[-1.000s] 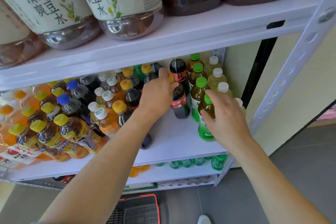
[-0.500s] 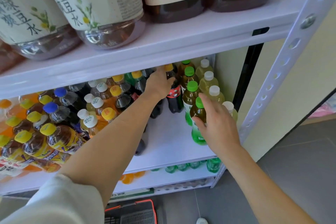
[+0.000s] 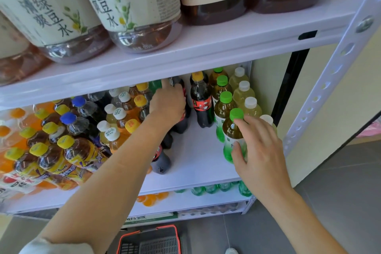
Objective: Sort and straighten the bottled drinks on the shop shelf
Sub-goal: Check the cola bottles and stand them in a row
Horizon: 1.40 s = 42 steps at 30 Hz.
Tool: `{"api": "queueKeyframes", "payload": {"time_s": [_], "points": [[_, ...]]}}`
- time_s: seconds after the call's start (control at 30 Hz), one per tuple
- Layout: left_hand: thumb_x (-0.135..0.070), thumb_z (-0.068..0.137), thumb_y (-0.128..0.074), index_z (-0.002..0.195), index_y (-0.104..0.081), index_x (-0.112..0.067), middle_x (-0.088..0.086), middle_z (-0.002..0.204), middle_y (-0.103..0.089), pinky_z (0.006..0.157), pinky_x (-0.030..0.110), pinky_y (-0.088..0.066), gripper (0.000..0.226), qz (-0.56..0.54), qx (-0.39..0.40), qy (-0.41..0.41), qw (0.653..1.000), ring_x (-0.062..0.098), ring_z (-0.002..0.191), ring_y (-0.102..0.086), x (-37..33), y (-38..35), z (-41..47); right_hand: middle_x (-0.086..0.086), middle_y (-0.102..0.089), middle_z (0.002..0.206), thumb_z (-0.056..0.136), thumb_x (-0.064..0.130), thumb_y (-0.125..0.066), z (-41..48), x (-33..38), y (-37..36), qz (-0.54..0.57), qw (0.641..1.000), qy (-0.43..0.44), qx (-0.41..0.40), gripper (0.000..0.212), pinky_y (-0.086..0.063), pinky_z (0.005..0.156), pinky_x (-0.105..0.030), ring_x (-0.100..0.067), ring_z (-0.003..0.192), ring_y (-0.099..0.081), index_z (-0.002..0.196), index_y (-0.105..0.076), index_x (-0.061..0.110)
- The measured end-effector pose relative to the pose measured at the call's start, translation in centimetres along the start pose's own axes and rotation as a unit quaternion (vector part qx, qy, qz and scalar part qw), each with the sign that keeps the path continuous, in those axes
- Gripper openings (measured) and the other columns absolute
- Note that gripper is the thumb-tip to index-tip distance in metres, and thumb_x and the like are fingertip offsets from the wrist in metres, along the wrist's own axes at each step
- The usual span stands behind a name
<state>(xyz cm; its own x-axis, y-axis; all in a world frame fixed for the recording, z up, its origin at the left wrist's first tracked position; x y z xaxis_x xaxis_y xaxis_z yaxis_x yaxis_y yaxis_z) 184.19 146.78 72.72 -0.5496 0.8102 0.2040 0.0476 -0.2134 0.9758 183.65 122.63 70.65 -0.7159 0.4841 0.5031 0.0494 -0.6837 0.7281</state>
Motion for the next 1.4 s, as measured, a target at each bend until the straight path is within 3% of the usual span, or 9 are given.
{"api": "queueKeyframes", "payload": {"time_s": [0.17, 0.23, 0.43, 0.5, 0.63, 0.7, 0.9, 1.07, 1.4], "points": [[-0.034, 0.097, -0.050, 0.120, -0.045, -0.010, 0.014, 0.101, -0.057, 0.060, 0.038, -0.040, 0.035, -0.002, -0.011, -0.104, 0.994, 0.039, 0.085, -0.064, -2.8, -1.2, -6.0, -0.003, -0.063, 0.114, 0.088, 0.006, -0.062, -2.6, 0.1, -0.6, 0.099, 0.995, 0.019, 0.025, 0.033, -0.045, 0.090, -0.030, -0.021, 0.105, -0.057, 0.121, -0.062, 0.008], [-0.035, 0.098, -0.048, 0.113, -0.048, -0.011, 0.008, 0.086, -0.053, 0.057, 0.035, -0.039, 0.028, -0.022, -0.051, -0.113, 0.992, 0.035, 0.078, -0.063, -2.1, -0.5, -7.9, -0.002, -0.064, 0.114, 0.090, 0.010, -0.063, -3.8, -0.2, -2.0, 0.109, 0.991, -0.002, 0.076, 0.033, -0.050, 0.086, -0.036, -0.020, 0.102, -0.058, 0.123, -0.061, 0.010], [-0.022, 0.089, -0.066, 0.080, -0.069, -0.012, 0.001, 0.067, -0.060, 0.053, 0.034, -0.048, 0.014, -0.309, -0.217, -0.064, 0.924, 0.023, 0.060, -0.056, 3.7, 4.5, -13.5, 0.009, -0.039, 0.148, 0.095, 0.052, -0.047, -6.8, -1.1, -8.1, 0.190, 0.928, -0.180, 0.267, 0.058, -0.033, 0.111, -0.033, -0.012, 0.138, -0.036, 0.147, -0.031, 0.033], [-0.025, 0.087, -0.063, 0.077, -0.068, -0.020, -0.009, 0.067, -0.062, 0.055, 0.030, -0.049, 0.012, -0.392, -0.219, -0.051, 0.892, 0.013, 0.060, -0.057, 4.8, 5.4, -15.9, 0.010, -0.042, 0.148, 0.084, 0.066, -0.045, -7.6, -1.0, -9.0, 0.325, 0.851, -0.279, 0.305, 0.059, -0.035, 0.107, -0.030, -0.008, 0.135, -0.042, 0.138, -0.038, 0.044], [-0.024, 0.089, -0.061, 0.078, -0.066, -0.028, -0.007, 0.060, -0.061, 0.044, 0.015, -0.041, 0.013, -0.543, -0.217, -0.014, 0.811, 0.006, 0.045, -0.053, 7.2, 6.5, -19.1, -0.021, -0.062, 0.130, 0.076, 0.068, -0.059, -10.6, 1.1, -9.1, 0.633, 0.484, -0.432, 0.422, 0.077, -0.058, 0.079, -0.043, -0.038, 0.106, -0.067, 0.134, -0.058, 0.017], [-0.026, 0.091, -0.060, 0.081, -0.067, -0.024, -0.005, 0.057, -0.059, 0.043, 0.015, -0.041, 0.012, -0.568, -0.242, 0.002, 0.787, 0.007, 0.043, -0.052, 8.5, 7.1, -19.6, -0.028, -0.066, 0.116, 0.076, 0.065, -0.068, -10.6, 3.0, -7.7, 0.688, 0.404, -0.377, 0.470, 0.081, -0.060, 0.066, -0.039, -0.039, 0.085, -0.071, 0.132, -0.059, 0.007], [-0.017, 0.097, -0.050, 0.088, -0.065, -0.020, -0.004, 0.063, -0.057, 0.042, 0.021, -0.038, 0.018, -0.609, -0.258, 0.063, 0.747, 0.004, 0.049, -0.047, 11.8, 6.5, -20.1, -0.030, -0.066, 0.087, 0.066, 0.054, -0.080, -8.3, 5.0, -6.3, 0.693, 0.500, -0.343, 0.391, 0.066, -0.049, 0.043, -0.028, -0.030, 0.052, -0.062, 0.113, -0.069, 0.009], [-0.035, 0.093, -0.051, 0.092, -0.069, -0.021, 0.013, 0.066, -0.058, 0.048, 0.035, -0.047, 0.023, -0.654, -0.207, 0.105, 0.720, 0.022, 0.052, -0.053, 13.3, 4.4, -19.8, -0.031, -0.064, 0.083, 0.066, 0.057, -0.078, -7.1, 5.7, -5.0, 0.671, 0.592, -0.300, 0.331, 0.060, -0.047, 0.043, -0.026, -0.029, 0.049, -0.059, 0.104, -0.071, 0.011], [-0.049, 0.095, -0.047, 0.072, -0.061, -0.026, 0.011, 0.071, -0.043, 0.047, 0.021, -0.029, 0.036, -0.727, -0.124, 0.179, 0.651, 0.023, 0.054, -0.034, 13.2, 1.7, -19.4, -0.020, -0.068, 0.091, 0.072, 0.047, -0.076, -5.7, 6.6, -2.8, 0.608, 0.708, -0.217, 0.287, 0.048, -0.047, 0.046, -0.028, -0.032, 0.065, -0.063, 0.108, -0.068, 0.016]]}}
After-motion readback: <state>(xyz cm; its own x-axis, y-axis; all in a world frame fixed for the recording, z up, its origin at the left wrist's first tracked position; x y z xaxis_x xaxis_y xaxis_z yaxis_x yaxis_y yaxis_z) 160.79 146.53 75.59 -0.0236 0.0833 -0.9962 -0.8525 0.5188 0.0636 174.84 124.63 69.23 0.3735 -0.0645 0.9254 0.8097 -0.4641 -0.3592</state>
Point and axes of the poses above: each hand's wrist, its own z-axis towards the middle knuckle, its own y-axis out of the back of the hand, x = y × z, the point moved 6 cm from there along z, towards the middle knuckle
